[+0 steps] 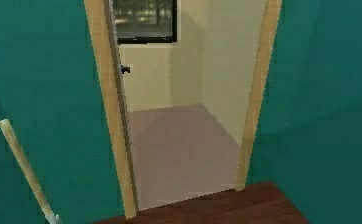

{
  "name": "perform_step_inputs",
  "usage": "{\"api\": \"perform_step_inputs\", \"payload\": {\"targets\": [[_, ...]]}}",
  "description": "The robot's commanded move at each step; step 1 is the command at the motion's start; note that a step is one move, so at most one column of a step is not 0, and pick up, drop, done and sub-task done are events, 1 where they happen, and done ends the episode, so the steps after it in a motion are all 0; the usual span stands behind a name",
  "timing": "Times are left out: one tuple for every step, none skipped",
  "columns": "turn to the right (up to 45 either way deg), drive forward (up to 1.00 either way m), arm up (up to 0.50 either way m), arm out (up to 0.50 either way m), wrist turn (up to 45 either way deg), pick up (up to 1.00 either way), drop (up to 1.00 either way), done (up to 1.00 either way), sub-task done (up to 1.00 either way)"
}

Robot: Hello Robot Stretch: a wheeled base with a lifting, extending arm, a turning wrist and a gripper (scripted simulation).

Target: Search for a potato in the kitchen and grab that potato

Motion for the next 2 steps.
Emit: {"api": "perform_step_inputs", "payload": {"targets": [[0.0, 1.00, 0.00, 0.00, 0.0, 0.00, 0.00, 0.00, 0.00], [45.0, 0.00, 0.00, 0.00, 0.0, 0.00, 0.00, 0.00, 0.00]]}}
